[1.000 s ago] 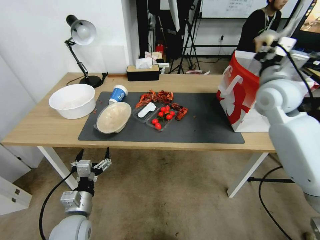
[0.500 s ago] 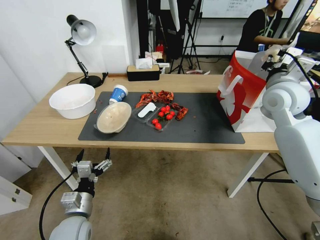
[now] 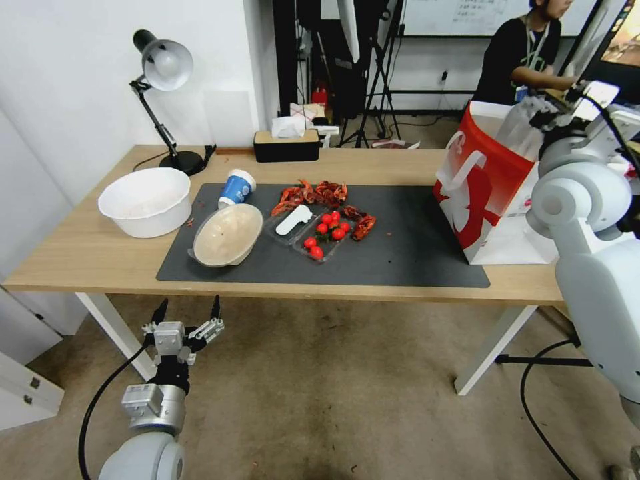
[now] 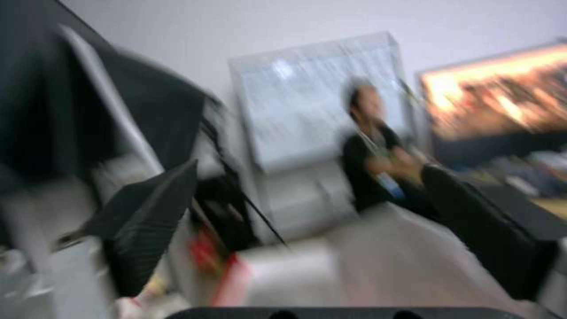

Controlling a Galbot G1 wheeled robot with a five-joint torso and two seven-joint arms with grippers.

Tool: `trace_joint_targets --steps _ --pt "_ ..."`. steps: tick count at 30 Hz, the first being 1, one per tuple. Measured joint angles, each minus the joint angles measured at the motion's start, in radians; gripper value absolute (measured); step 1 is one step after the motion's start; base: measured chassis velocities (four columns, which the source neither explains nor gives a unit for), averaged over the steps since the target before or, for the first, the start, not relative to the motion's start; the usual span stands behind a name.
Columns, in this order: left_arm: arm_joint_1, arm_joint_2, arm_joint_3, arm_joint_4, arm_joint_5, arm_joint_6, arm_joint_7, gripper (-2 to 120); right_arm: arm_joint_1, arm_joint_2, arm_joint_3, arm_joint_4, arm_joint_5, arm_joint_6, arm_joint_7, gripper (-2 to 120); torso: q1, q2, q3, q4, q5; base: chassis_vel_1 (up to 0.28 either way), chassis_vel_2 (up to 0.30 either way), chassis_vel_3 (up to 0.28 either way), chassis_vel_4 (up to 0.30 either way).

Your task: Pick up the trash from the table and place it into the takeout bag.

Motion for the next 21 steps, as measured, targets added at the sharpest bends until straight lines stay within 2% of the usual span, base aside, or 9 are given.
trace_joint_targets --steps 1,2,4,5,7,9,12,17,21 --pt "0.0 0.0 0.0 0.0 0.0 0.0 0.0 100 0.0 0.0 0.0 0.0 0.0 0.0 0.0 97 0.0 0.0 0.0 0.0 0.0 0.0 0.0 0.0 0.0" --pt "-0.001 0.0 0.001 0.002 0.0 0.0 0.0 100 -0.016 -0.007 -0.008 0.012 -0.011 0.104 -0.096 100 0.0 0.0 0.0 0.0002 -0.0001 0.0 0.0 0.0 0.0" --pt "-0.002 -0.001 0.002 0.003 0.001 0.0 0.0 100 -0.048 -0.016 -0.018 0.048 -0.001 0.211 -0.209 100 0.0 0.0 0.0 0.0002 -0.0001 0.0 0.0 0.0 0.0" --pt "-0.002 -0.001 0.002 0.003 0.001 0.0 0.0 100 -0.048 -0.016 -0.018 0.048 -0.001 0.211 -0.209 100 0.0 0.0 0.0 0.0002 -0.0001 0.0 0.0 0.0 0.0" --pt "-0.003 0.0 0.003 0.005 0.001 0.0 0.0 100 -0.122 -0.033 -0.027 0.113 0.019 0.299 -0.358 100 0.0 0.0 0.0 0.0003 -0.0004 0.0 0.0 0.0 0.0" --pt "-0.003 0.001 0.003 0.005 0.001 0.0 0.0 100 -0.143 -0.037 -0.029 0.127 0.02 0.314 -0.391 100 0.0 0.0 0.0 0.0 0.0 0.0 0.0 0.0 0.0" --pt "-0.003 0.004 0.0 0.005 -0.001 -0.001 -0.001 100 -0.296 -0.059 -0.032 0.222 -0.004 0.369 -0.542 100 0.0 0.0 0.0 -0.0001 -0.0002 0.0 0.0 0.0 0.0" --pt "-0.003 0.007 -0.003 0.006 -0.004 -0.002 -0.001 100 -0.475 -0.047 -0.03 0.285 -0.137 0.409 -0.592 100 0.0 0.0 0.0 0.0001 -0.0001 0.0 0.0 0.0 0.0" --pt "-0.003 0.01 -0.003 0.007 -0.006 -0.003 -0.002 100 -0.692 0.007 -0.016 0.331 -0.34 0.423 -0.54 100 0.0 0.0 0.0 0.0 0.0002 0.0 0.0 0.0 0.0"
